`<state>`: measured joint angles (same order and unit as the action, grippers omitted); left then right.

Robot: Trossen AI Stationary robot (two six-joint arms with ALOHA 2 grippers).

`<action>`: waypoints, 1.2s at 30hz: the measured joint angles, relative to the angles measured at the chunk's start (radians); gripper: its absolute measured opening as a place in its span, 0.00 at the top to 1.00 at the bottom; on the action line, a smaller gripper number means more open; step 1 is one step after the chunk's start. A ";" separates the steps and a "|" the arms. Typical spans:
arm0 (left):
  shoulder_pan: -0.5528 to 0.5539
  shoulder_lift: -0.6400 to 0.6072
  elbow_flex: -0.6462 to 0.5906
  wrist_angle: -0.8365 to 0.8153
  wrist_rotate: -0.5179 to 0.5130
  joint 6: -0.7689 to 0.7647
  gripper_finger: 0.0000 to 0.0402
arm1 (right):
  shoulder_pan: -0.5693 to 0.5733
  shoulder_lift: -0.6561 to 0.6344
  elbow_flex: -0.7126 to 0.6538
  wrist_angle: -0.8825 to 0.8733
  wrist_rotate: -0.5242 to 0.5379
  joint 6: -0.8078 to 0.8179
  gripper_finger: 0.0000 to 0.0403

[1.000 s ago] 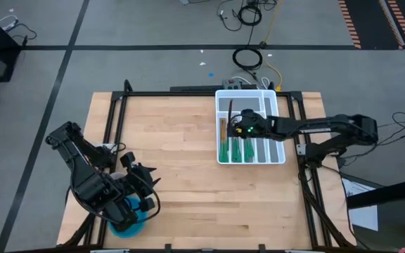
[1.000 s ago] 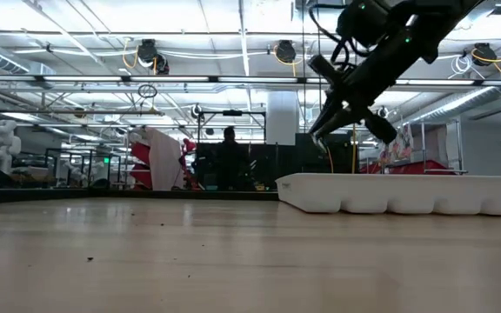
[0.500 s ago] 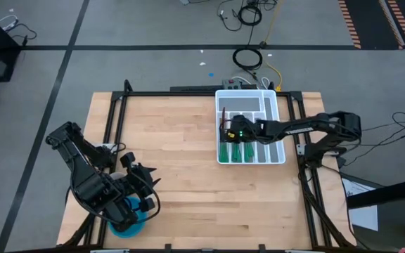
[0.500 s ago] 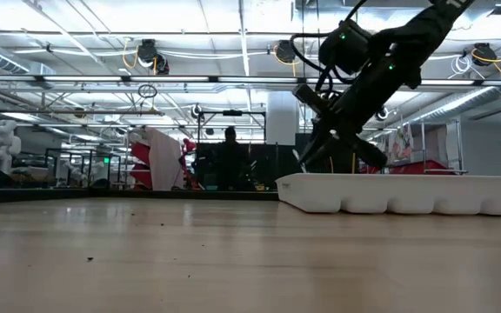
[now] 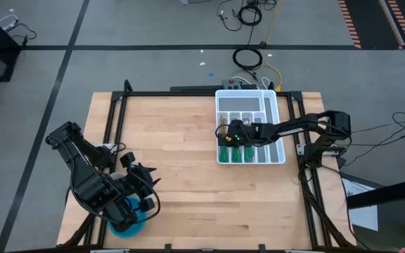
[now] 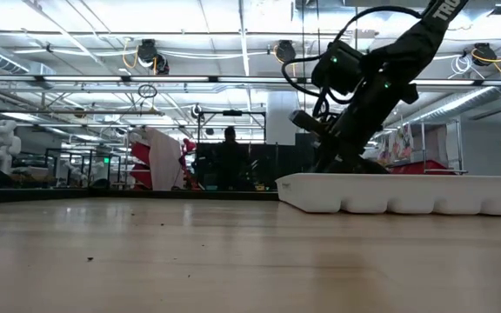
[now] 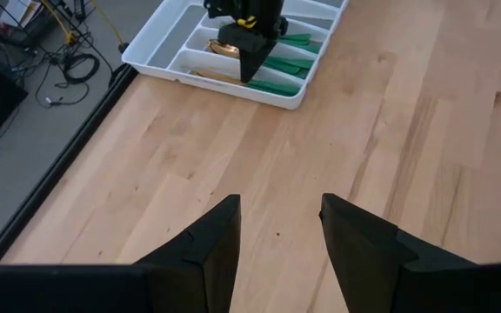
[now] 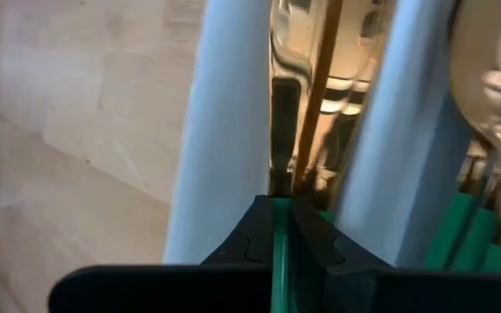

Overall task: Sort silverware
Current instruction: Put the green table knife into the white cutlery tray

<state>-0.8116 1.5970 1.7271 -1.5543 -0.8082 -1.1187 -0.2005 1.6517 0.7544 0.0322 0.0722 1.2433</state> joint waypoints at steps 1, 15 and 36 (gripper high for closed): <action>0.000 0.000 0.000 0.000 0.000 0.000 0.58 | 0.000 0.001 0.000 -0.008 0.004 0.002 1.00; 0.000 0.000 0.000 -0.001 0.000 0.007 0.58 | 0.000 -0.002 0.002 -0.031 0.033 0.000 0.97; 0.000 0.000 0.000 0.027 -0.051 0.053 0.58 | 0.000 -0.092 0.020 0.016 -0.153 -0.131 0.69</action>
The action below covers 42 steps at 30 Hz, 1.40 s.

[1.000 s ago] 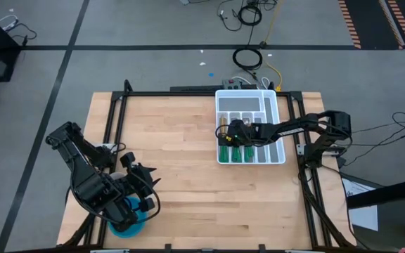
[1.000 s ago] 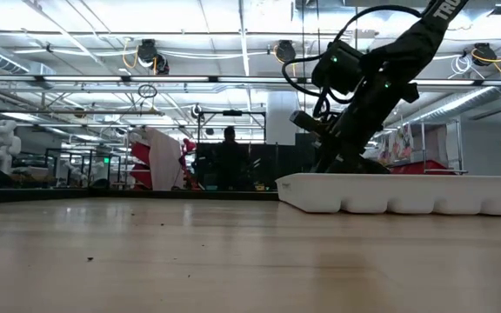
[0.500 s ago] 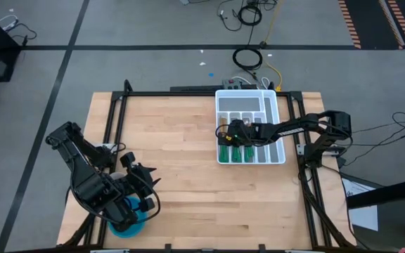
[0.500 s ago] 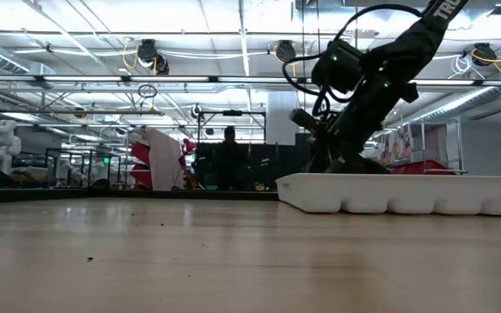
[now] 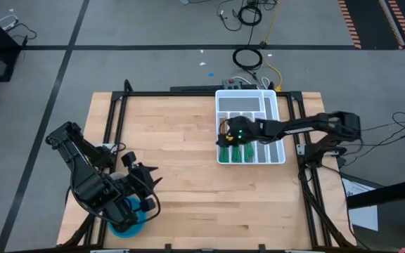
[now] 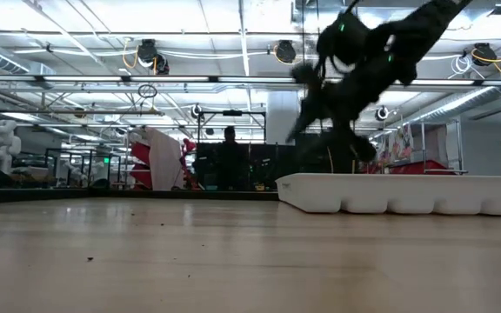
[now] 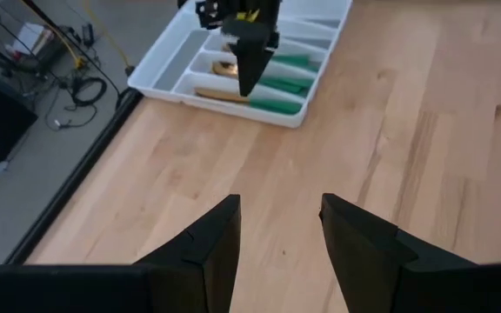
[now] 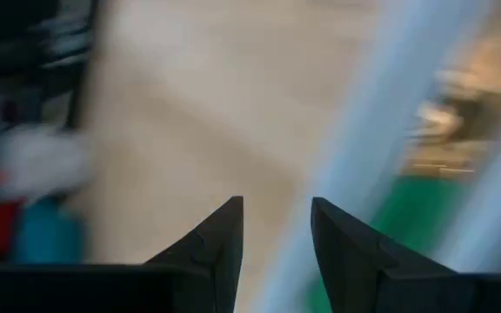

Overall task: Sort silverware
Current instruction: Put the green table knife into the white cutlery tray, then return to Home Position

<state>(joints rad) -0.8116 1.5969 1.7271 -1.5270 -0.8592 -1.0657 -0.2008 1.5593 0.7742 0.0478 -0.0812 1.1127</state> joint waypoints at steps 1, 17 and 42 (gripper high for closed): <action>0.000 0.000 0.000 0.003 -0.011 -0.001 0.58 | 0.000 -0.030 0.006 0.006 -0.042 -0.024 0.69; 0.001 -0.051 0.005 0.015 -0.363 -0.049 0.58 | 0.206 -0.753 0.177 -0.015 -0.263 -0.591 0.69; 0.095 -0.587 0.079 1.041 0.629 1.315 0.58 | 0.224 -1.501 0.178 -0.419 -0.771 -0.847 0.69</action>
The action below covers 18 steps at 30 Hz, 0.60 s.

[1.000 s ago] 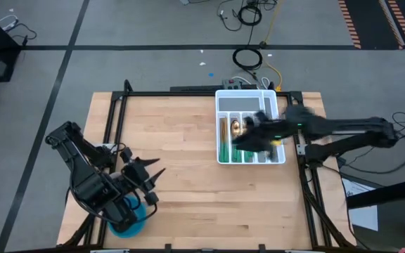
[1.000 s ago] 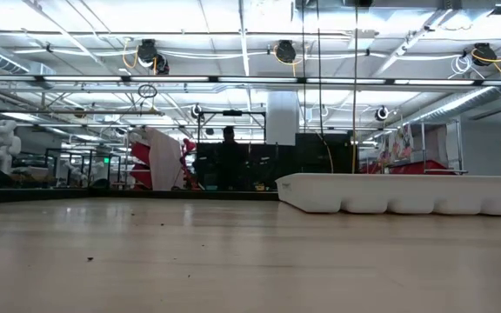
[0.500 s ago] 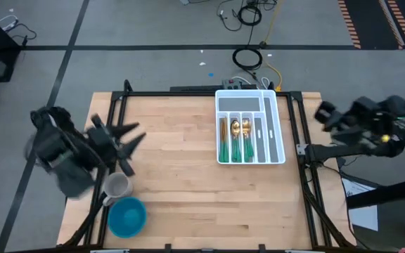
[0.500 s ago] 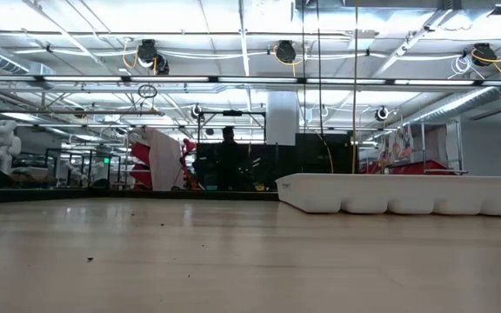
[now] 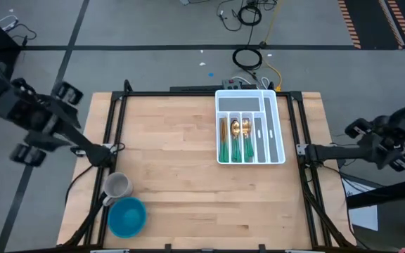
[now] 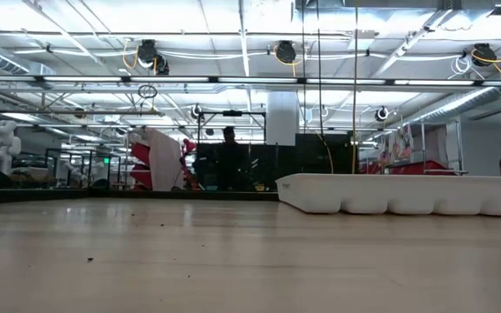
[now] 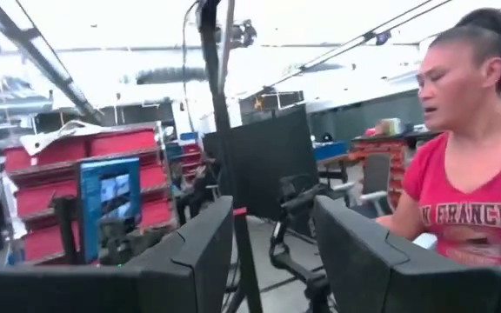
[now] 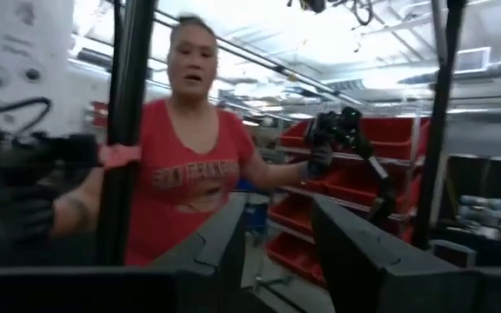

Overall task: Sort silverware
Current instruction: Return to Home Position

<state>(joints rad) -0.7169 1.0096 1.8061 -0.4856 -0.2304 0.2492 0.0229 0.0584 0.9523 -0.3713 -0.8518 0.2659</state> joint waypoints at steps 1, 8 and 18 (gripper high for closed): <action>0.002 -0.016 -0.001 -0.019 0.001 -0.001 0.58 | -0.004 -0.009 -0.002 -0.014 0.007 -0.016 0.69; 0.002 -0.132 -0.121 -0.131 -0.151 -0.132 0.58 | -0.004 -0.054 -0.008 -0.064 -0.043 -0.169 0.69; 0.003 -0.468 -0.595 0.040 -0.434 -0.295 0.58 | -0.004 -0.054 -0.148 -0.076 0.297 -0.192 0.69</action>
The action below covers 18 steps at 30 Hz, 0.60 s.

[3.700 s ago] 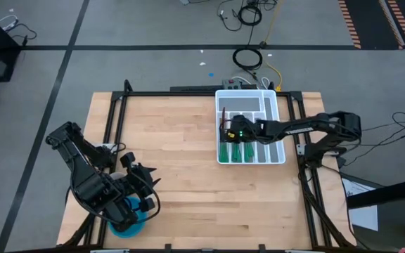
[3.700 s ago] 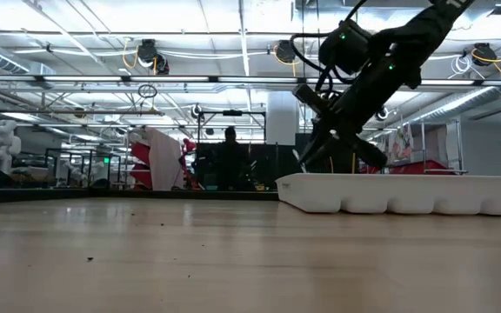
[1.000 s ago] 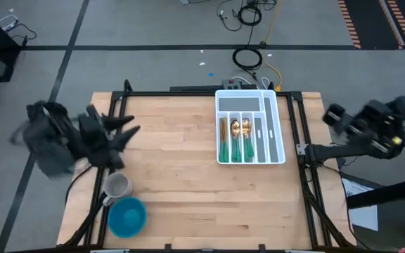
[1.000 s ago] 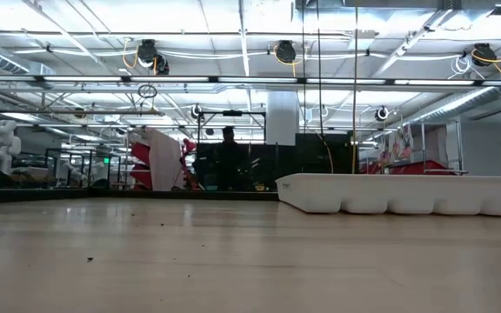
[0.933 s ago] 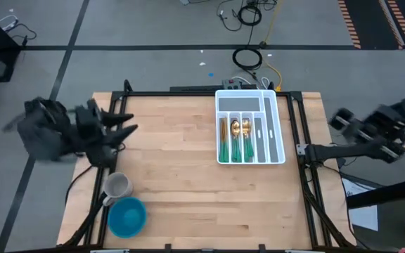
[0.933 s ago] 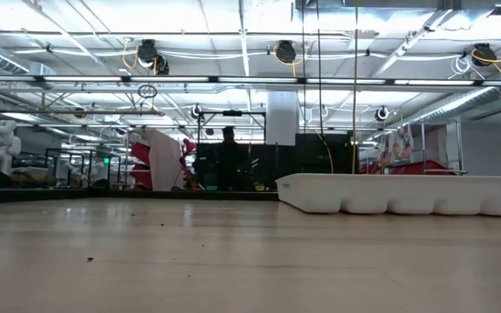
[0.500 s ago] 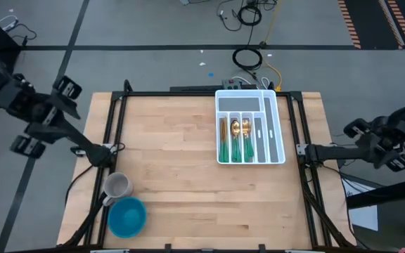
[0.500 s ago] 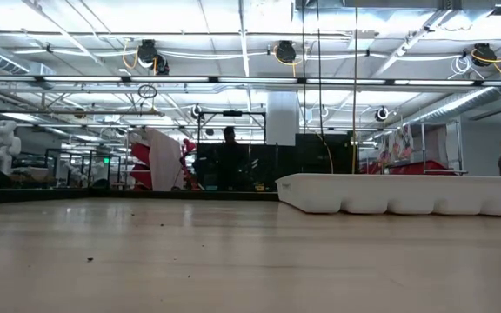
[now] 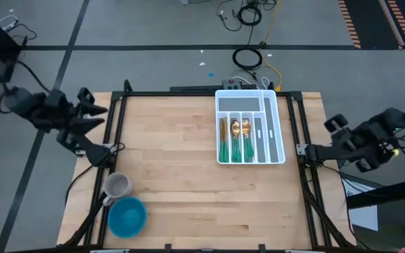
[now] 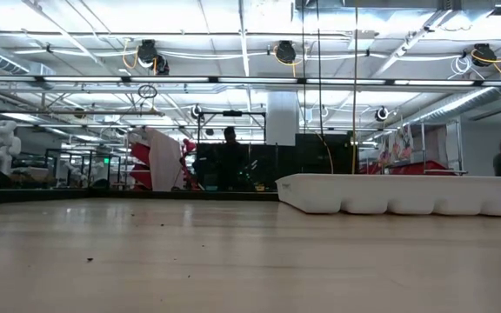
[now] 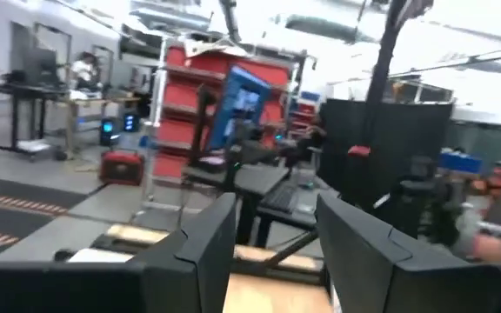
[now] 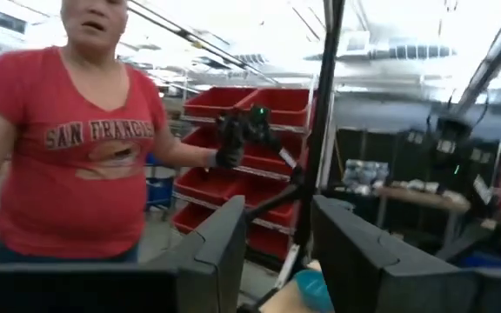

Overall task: Sort silverware
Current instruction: Return to Home Position

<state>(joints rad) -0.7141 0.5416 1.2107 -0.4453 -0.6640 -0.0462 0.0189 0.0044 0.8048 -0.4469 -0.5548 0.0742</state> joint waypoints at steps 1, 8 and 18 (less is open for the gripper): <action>-0.001 -0.040 -0.056 0.019 -0.019 -0.001 0.58 | 0.000 0.000 -0.022 0.030 -0.002 -0.018 0.69; -0.001 -0.267 -0.355 0.141 -0.089 -0.051 0.58 | 0.000 -0.001 -0.259 0.332 0.003 0.021 0.69; 0.000 -0.404 -0.616 0.178 -0.285 -0.132 0.58 | 0.000 -0.002 -0.662 0.897 0.000 0.153 0.69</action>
<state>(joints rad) -0.7143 0.1373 0.5946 -0.2671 -0.9493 -0.1784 0.0193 0.0025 0.1430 0.4501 -0.5549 0.2272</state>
